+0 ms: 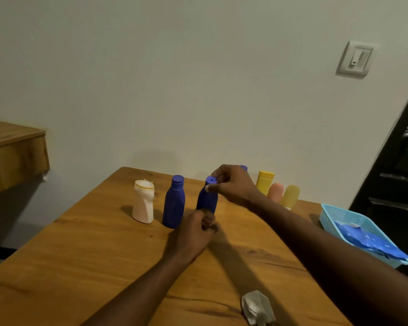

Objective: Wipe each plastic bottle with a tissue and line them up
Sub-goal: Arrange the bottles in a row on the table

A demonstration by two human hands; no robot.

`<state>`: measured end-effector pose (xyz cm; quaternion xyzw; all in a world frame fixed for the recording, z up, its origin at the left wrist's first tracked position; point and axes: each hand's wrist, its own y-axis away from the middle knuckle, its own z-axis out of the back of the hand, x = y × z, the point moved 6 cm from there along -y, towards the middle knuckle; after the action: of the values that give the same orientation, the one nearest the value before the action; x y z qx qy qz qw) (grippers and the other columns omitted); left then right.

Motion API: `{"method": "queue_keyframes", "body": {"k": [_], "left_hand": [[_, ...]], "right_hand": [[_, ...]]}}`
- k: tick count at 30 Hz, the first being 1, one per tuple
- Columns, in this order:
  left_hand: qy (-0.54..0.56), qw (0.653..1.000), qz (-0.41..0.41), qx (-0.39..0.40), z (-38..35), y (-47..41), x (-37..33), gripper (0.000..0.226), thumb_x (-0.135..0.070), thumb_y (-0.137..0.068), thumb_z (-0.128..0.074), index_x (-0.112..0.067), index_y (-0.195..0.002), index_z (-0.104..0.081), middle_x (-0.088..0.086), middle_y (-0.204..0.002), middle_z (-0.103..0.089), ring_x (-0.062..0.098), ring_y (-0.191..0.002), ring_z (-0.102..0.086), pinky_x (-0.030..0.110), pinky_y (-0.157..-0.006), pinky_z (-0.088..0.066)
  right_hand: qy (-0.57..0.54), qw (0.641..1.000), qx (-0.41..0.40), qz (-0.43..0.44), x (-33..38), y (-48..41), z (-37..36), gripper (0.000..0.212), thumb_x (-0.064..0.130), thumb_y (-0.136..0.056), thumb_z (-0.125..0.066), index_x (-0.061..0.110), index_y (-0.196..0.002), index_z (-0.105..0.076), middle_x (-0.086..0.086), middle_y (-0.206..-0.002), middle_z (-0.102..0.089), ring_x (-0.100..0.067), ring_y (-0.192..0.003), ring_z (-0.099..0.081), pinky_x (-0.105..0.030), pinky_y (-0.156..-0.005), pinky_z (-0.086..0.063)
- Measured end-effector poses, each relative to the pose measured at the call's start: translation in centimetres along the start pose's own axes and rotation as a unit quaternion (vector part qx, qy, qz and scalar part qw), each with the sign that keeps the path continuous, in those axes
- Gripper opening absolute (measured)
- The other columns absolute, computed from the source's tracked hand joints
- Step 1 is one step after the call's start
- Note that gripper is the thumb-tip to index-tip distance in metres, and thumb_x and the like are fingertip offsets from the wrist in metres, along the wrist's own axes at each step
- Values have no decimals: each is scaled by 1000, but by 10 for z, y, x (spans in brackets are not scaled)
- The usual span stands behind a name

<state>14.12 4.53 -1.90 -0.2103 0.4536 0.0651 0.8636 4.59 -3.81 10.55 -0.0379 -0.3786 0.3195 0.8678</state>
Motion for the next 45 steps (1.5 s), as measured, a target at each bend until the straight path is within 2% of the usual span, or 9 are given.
{"method": "queue_keyframes", "body": {"k": [2, 7, 9, 11, 15, 20, 24, 29, 45], "left_hand": [[6, 1000, -8, -2, -5, -11, -3, 21, -29, -93, -73, -32, -111, -64, -14, -109, -65, -2, -100, -63, 20, -89, -52], [21, 1000, -13, -13, -22, -59, -14, 29, -28, -93, -73, -26, -120, -63, -10, -119, -64, 5, -107, -62, 29, -94, -54], [18, 1000, -8, -20, -31, -79, -17, 32, -26, -93, -74, -25, -122, -62, -8, -122, -63, 7, -110, -62, 29, -95, -53], [15, 999, 2, -29, -39, -97, -17, 35, -23, -93, -74, -23, -125, -60, -5, -126, -63, 9, -112, -62, 26, -92, -51], [-6, 999, 6, -37, -54, -115, -12, 38, -20, -93, -74, -20, -128, -59, -1, -132, -60, 8, -110, -59, 21, -84, -42], [-45, 998, 18, -26, -71, -119, 13, 44, -25, -92, -74, -24, -132, -56, -2, -138, -55, 14, -121, -58, 25, -93, -47], [-51, 998, 32, -29, -77, -126, 22, 51, -30, -89, -77, -27, -134, -54, -5, -135, -57, 14, -120, -58, 32, -97, -51], [-63, 996, 47, -35, -80, -132, 25, 56, -34, -88, -77, -27, -137, -51, -4, -135, -59, 16, -123, -58, 40, -102, -52], [-86, 994, 51, -44, -81, -132, 26, 58, -35, -88, -77, -25, -138, -51, -3, -133, -58, 17, -123, -57, 37, -101, -51]], "right_hand": [[1, 1000, -25, -2, -6, -12, 16, 34, 25, -78, -81, 13, -107, -67, 1, -93, -69, -13, -87, -65, -22, -69, -52], [61, 998, -11, -14, -22, -55, 45, 50, 23, -81, -77, 14, -128, -60, -3, -104, -71, -20, -94, -67, -38, -85, -59], [99, 995, 9, -17, -25, -71, 51, 43, 18, -81, -74, 10, -122, -64, -4, -106, -70, -23, -97, -67, -40, -85, -60], [125, 992, 17, -17, -29, -86, 54, 29, 15, -80, -72, 8, -108, -70, -3, -97, -71, -24, -93, -68, -34, -78, -60], [144, 989, 16, -16, -40, -109, 51, 23, 15, -79, -73, 8, -102, -72, 2, -86, -67, -16, -83, -64, -23, -64, -49], [169, 985, 26, -3, -55, -128, 40, 25, 19, -79, -76, 10, -102, -72, 0, -96, -70, -18, -90, -66, -28, -73, -53], [181, 983, 23, -1, -65, -134, 37, 27, 20, -80, -76, 10, -104, -72, -1, -98, -71, -19, -91, -67, -29, -75, -54], [195, 981, 16, -6, -76, -135, 32, 29, 25, -79, -78, 14, -105, -72, 2, -101, -72, -19, -96, -66, -42, -86, -59], [213, 977, -6, -21, -84, -132, 27, 31, 36, -81, -74, 18, -105, -70, 4, -101, -71, -20, -95, -66, -48, -89, -57]]}}
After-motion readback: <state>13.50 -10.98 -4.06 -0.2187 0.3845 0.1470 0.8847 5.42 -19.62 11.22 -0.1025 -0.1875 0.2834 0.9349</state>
